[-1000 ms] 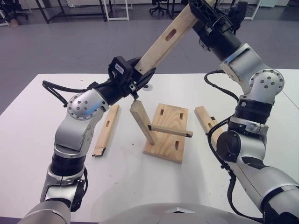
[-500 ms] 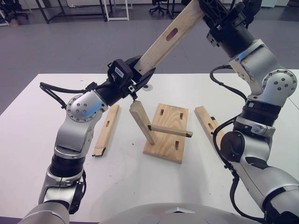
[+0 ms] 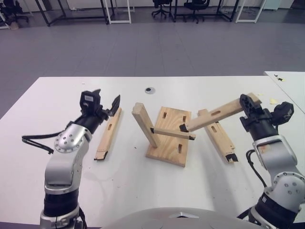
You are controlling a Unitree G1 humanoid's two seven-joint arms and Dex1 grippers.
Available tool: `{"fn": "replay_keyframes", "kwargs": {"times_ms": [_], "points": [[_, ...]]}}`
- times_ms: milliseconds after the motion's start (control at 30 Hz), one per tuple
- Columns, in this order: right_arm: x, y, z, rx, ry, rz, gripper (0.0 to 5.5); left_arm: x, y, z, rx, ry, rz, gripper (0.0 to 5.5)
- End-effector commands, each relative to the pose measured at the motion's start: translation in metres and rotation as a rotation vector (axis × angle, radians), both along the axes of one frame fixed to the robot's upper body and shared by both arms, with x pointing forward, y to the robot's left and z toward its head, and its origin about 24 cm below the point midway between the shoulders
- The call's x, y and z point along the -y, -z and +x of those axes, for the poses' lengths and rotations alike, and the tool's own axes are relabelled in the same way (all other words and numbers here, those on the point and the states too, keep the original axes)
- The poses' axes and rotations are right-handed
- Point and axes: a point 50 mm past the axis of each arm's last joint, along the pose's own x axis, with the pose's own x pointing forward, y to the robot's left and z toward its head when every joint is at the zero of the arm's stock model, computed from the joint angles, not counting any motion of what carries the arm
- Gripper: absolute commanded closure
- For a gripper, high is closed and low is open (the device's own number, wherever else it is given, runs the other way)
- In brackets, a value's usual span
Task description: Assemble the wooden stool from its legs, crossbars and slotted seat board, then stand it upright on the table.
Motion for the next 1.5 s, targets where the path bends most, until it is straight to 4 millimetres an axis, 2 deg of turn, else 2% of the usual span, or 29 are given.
{"fn": "replay_keyframes", "kwargs": {"times_ms": [33, 167, 233, 333, 433, 633, 767, 833, 967, 1100, 1267, 1400, 1500], "points": [[-0.004, 0.008, -0.022, -0.078, 0.037, 0.039, 4.49, 0.003, 0.036, -0.025, -0.210, 0.031, 0.077, 1.71], [-0.014, 0.010, -0.031, -0.124, 0.018, 0.031, 4.49, 0.006, 0.047, -0.034, -0.330, 0.116, 0.121, 1.71], [-0.018, 0.009, -0.034, -0.130, 0.022, -0.026, 4.49, 0.009, 0.051, -0.036, -0.367, 0.155, 0.141, 1.71], [-0.026, -0.003, -0.037, -0.091, 0.010, -0.182, 4.49, 0.014, 0.045, -0.033, -0.353, 0.165, 0.117, 1.71], [-0.029, -0.009, -0.037, -0.065, 0.039, -0.230, 4.49, 0.019, 0.042, -0.032, -0.341, 0.162, 0.098, 1.71], [-0.029, -0.002, -0.036, -0.086, 0.068, -0.364, 4.49, 0.027, 0.035, -0.029, -0.310, 0.146, 0.064, 1.71], [-0.037, -0.003, -0.023, -0.029, -0.019, -0.590, 4.49, 0.034, 0.026, -0.024, -0.276, 0.142, 0.008, 1.71], [-0.034, -0.002, -0.011, 0.000, -0.048, -0.656, 4.49, 0.039, 0.023, -0.023, -0.270, 0.150, -0.013, 1.71], [-0.029, 0.008, -0.001, 0.016, -0.090, -0.632, 4.49, 0.048, 0.017, -0.020, -0.251, 0.175, -0.033, 1.71], [-0.035, 0.018, -0.003, 0.004, -0.128, -0.637, 4.49, 0.052, 0.008, -0.015, -0.221, 0.188, -0.041, 1.71], [-0.048, 0.032, -0.008, -0.060, -0.168, -0.719, 4.49, 0.068, -0.007, -0.008, -0.177, 0.233, -0.071, 1.71], [-0.048, 0.029, -0.001, -0.120, -0.088, -0.679, 4.49, 0.089, -0.013, -0.002, -0.162, 0.281, -0.118, 1.71], [-0.060, 0.030, -0.001, -0.149, -0.088, -0.655, 4.49, 0.093, -0.015, 0.003, -0.153, 0.280, -0.118, 1.71]]}}
